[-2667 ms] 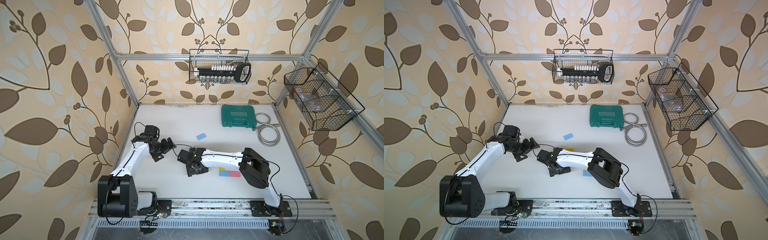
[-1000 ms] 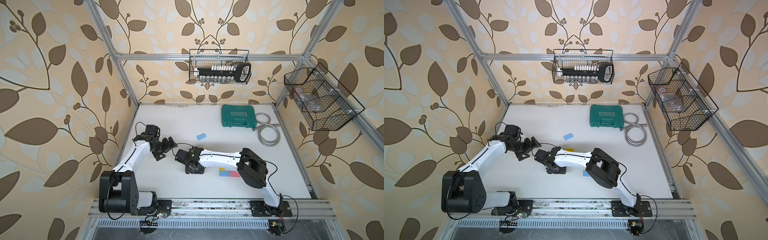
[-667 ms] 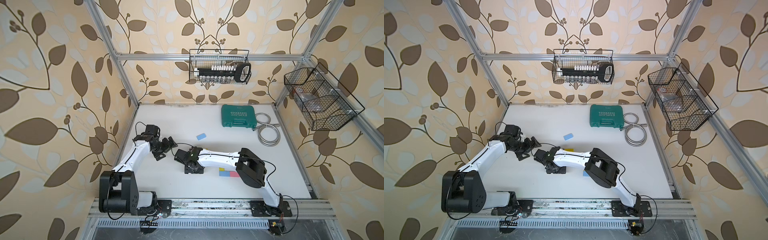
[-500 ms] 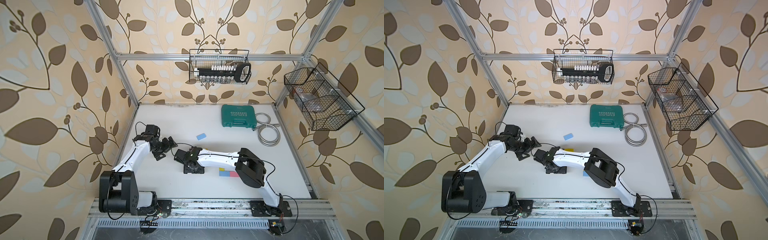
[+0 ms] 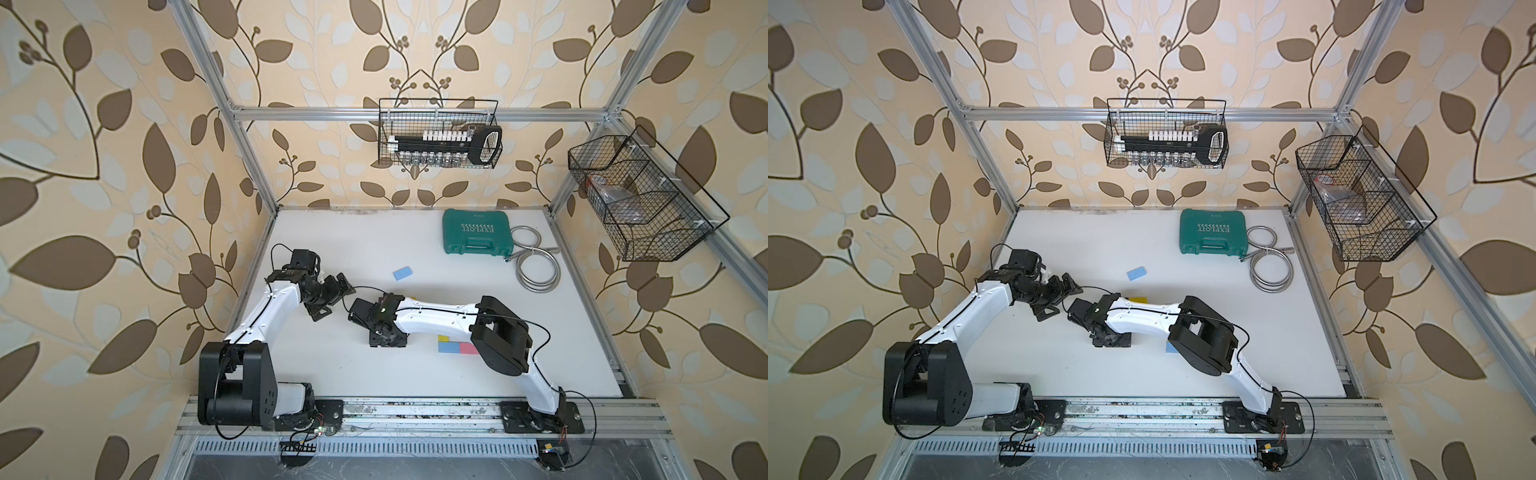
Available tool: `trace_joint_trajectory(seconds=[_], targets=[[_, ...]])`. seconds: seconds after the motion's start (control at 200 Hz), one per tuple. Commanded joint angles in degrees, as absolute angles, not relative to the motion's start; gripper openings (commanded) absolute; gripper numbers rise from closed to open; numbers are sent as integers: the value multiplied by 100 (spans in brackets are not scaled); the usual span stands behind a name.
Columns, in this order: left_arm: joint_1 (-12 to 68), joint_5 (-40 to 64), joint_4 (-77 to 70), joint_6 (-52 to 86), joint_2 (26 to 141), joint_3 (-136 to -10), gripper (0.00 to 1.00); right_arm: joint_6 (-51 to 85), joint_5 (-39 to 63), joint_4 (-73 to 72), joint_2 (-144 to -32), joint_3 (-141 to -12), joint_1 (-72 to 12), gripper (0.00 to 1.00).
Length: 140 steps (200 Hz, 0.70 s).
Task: Assemble the letter c with building blocks
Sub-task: Assemble the building block at the center of the board.
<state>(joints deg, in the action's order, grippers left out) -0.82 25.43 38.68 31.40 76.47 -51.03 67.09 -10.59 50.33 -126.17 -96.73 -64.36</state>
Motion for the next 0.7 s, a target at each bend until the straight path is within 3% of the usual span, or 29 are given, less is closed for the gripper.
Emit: trace_joint_trajectory(seconds=[0.0,0.695], targets=[[-114,2681,3792,3123,7622,-5164,99,6734,-1151,5080,-12726,-9769,-6419,53],[-110,2725,3735,3138,7646,-5160,99,6720,-1065,5071,-12851,-9868,-6336,53]])
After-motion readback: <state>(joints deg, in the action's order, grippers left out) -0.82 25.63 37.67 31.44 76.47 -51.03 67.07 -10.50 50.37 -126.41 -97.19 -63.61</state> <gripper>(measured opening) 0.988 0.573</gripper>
